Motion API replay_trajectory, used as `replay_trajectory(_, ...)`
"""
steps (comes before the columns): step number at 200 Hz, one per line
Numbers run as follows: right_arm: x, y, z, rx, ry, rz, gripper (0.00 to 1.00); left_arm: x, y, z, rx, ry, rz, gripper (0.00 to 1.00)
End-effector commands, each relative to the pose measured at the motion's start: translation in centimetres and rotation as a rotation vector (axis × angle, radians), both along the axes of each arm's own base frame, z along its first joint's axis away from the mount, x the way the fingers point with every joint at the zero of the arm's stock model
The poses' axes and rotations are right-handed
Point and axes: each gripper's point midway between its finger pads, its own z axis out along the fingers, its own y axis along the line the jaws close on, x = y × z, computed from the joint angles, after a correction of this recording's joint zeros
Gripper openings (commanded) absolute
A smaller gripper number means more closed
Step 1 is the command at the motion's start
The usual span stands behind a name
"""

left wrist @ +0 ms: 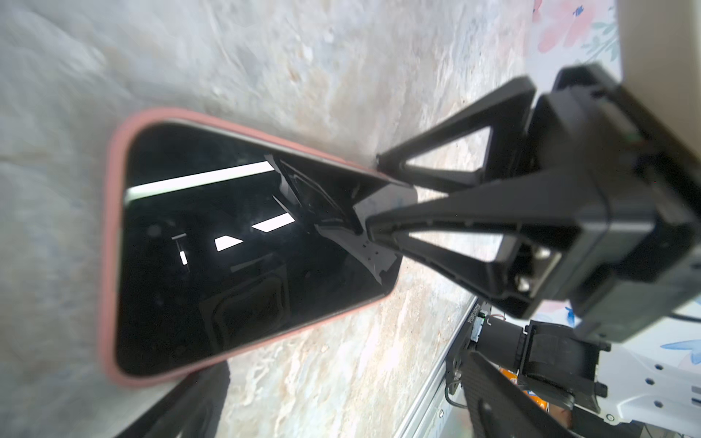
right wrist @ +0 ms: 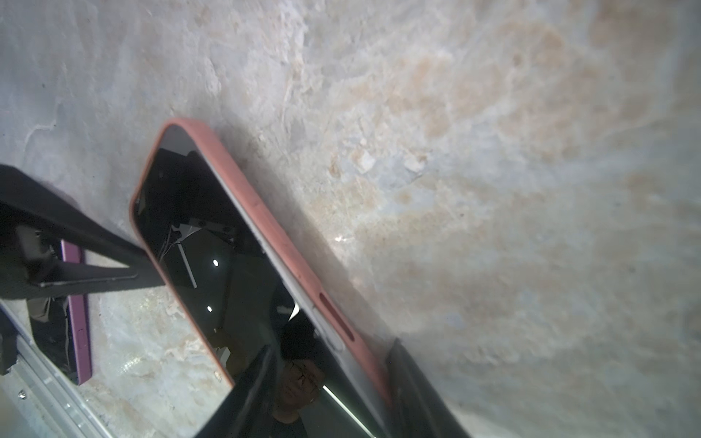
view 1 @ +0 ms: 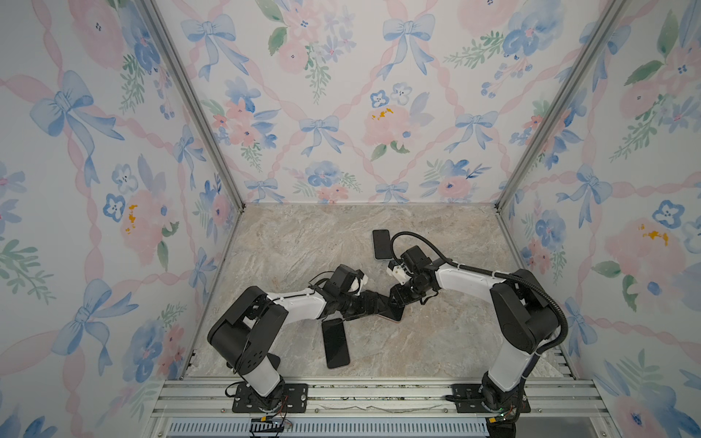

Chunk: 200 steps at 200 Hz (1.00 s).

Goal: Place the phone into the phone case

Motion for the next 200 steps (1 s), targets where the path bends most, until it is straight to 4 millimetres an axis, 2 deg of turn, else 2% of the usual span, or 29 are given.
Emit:
replay_trajectory(1,-1.8,-0.3,-0.1,0.016,0.062,-0.016,0.48,0.5,1.3,-3.1,0.102,0.039,0.013,0.98)
replay_trajectory(26,-2.5,-0.4,-0.1,0.012,0.08,-0.03,0.41,1.9,0.3,-2.9,0.083,0.028,0.0,0.98)
replay_trajectory(56,-3.5,-0.7,-0.4,0.008,0.095,-0.054,0.39,3.5,-0.7,-2.7,0.063,0.022,-0.005,0.91)
replay_trajectory(91,-4.0,-1.7,-0.5,-0.02,0.084,-0.141,0.34,4.5,-1.7,-2.7,0.044,0.026,-0.018,0.87)
replay_trajectory(103,-4.1,-2.3,-0.8,-0.046,0.087,-0.168,0.34,4.7,-1.9,-2.7,0.039,0.028,-0.02,0.86)
replay_trajectory(106,-3.9,-2.3,-0.2,-0.04,0.067,-0.174,0.34,4.7,-1.9,-2.7,0.04,0.028,-0.021,0.85)
replay_trajectory(121,-3.6,-3.0,0.7,-0.059,0.044,-0.211,0.36,4.7,-1.8,-2.7,0.042,0.024,-0.022,0.84)
replay_trajectory(135,-3.7,-2.9,1.5,-0.046,0.038,-0.254,0.37,4.8,-1.5,-2.6,0.044,0.016,-0.025,0.82)
replay_trajectory(156,-4.2,-2.4,1.7,0.001,0.066,-0.332,0.39,5.7,-1.1,-2.2,0.051,0.007,-0.035,0.79)
replay_trajectory(187,-4.7,-2.3,2.1,0.047,0.091,-0.404,0.39,6.4,-2.1,-2.4,0.039,0.014,-0.059,0.77)
replay_trajectory(200,-4.5,-3.2,2.4,0.032,0.059,-0.464,0.43,6.7,-2.5,-2.7,0.039,0.017,-0.063,0.76)
